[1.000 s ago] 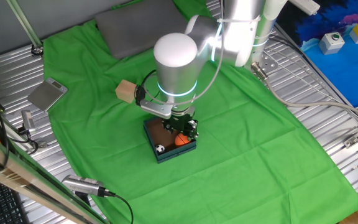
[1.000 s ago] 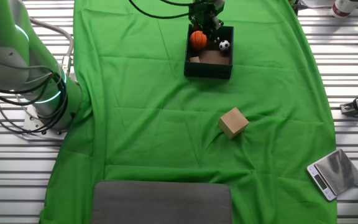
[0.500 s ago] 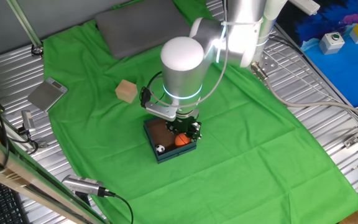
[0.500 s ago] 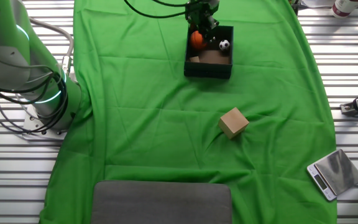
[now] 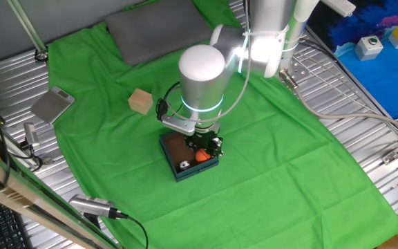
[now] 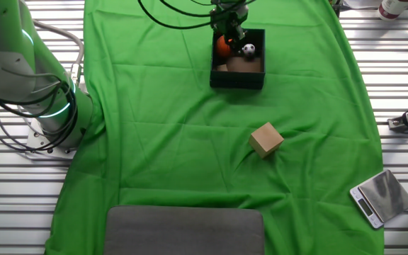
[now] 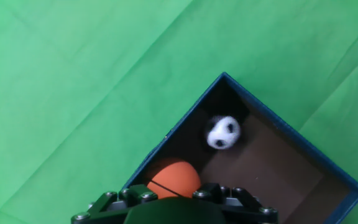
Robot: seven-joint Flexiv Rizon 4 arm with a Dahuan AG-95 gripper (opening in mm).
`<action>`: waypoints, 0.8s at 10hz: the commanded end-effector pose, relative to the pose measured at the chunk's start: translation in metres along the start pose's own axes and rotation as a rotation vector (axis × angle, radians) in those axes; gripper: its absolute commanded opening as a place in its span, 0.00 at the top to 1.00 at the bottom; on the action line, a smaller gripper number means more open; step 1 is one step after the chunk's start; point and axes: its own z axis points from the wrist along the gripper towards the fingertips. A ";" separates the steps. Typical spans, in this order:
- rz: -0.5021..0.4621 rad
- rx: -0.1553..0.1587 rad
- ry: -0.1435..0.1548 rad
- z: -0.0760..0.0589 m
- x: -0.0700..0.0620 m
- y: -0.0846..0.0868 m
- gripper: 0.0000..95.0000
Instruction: Take everything out of the gift box
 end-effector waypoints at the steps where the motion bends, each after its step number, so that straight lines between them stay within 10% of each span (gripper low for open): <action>1: 0.033 -0.049 -0.014 0.000 0.000 -0.001 1.00; 8: 0.067 -0.046 0.006 -0.025 -0.005 -0.001 1.00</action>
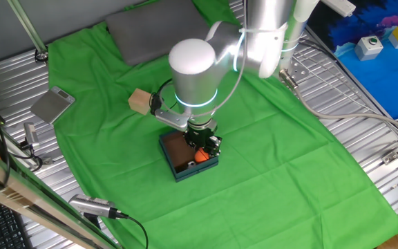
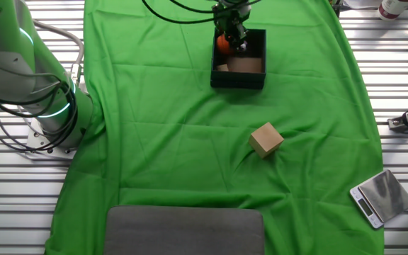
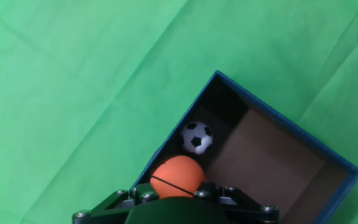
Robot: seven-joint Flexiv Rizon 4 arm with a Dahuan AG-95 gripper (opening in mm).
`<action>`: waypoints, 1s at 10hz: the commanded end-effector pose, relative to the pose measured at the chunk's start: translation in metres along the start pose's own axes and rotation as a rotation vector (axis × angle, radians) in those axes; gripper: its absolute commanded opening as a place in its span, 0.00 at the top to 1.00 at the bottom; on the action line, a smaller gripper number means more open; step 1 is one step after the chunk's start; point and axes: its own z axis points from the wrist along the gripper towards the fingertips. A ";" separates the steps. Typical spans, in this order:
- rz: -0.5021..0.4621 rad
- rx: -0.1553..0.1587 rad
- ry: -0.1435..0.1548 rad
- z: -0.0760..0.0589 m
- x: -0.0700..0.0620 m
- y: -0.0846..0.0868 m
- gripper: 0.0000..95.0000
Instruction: Take everything out of the gift box
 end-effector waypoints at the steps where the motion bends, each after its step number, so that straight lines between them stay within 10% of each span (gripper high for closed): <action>1: -0.010 -0.011 0.011 -0.013 -0.003 -0.006 1.00; 6: -0.062 -0.037 0.065 -0.062 -0.014 -0.045 1.00; 10: -0.097 -0.052 0.087 -0.076 -0.016 -0.063 1.00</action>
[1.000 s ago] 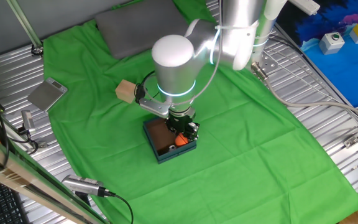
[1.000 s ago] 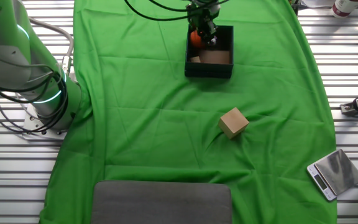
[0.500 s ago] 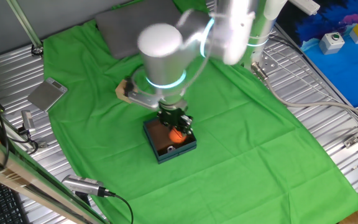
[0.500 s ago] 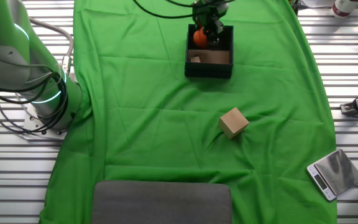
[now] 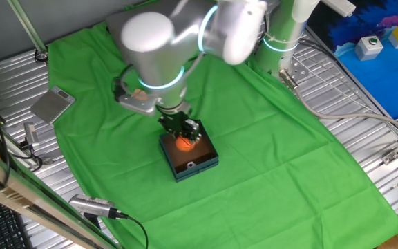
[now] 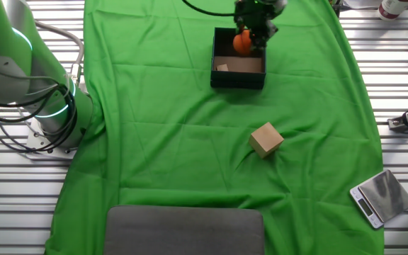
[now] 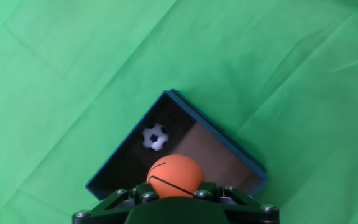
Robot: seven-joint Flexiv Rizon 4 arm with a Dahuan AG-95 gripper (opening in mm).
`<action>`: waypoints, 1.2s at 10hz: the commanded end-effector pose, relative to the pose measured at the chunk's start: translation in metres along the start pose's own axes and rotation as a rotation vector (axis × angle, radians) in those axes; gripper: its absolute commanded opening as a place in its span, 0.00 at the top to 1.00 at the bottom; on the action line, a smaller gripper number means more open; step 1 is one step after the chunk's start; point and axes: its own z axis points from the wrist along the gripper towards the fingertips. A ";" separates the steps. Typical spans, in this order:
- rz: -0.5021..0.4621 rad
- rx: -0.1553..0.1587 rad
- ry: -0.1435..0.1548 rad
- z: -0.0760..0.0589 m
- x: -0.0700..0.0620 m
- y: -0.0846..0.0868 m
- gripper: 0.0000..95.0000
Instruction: Take everything out of the gift box
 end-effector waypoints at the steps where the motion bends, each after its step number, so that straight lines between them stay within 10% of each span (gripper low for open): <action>1: -0.014 0.000 0.009 -0.003 0.005 -0.005 1.00; 12: 0.070 0.048 0.004 -0.003 0.008 -0.007 1.00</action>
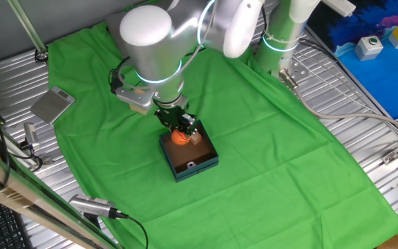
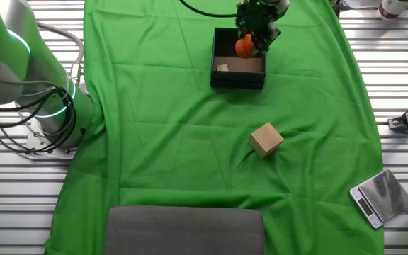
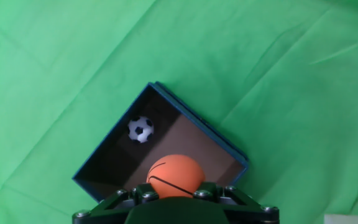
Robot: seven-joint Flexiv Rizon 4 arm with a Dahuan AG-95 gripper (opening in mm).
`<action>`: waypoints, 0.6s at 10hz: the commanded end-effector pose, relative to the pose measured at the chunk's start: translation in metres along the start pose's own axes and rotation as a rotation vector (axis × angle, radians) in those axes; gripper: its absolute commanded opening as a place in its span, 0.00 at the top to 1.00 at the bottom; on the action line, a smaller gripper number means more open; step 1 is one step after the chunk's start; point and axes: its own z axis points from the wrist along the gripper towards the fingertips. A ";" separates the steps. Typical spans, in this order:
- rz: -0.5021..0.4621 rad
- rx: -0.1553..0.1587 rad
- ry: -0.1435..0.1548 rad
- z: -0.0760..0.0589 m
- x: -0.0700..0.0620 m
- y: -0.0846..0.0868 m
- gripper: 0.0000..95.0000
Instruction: Take everything out of the gift box
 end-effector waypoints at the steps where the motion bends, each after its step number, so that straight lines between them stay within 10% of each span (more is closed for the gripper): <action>1: -0.020 0.000 0.009 -0.003 0.001 -0.005 1.00; 6: -0.092 0.003 0.016 -0.033 0.017 -0.079 1.00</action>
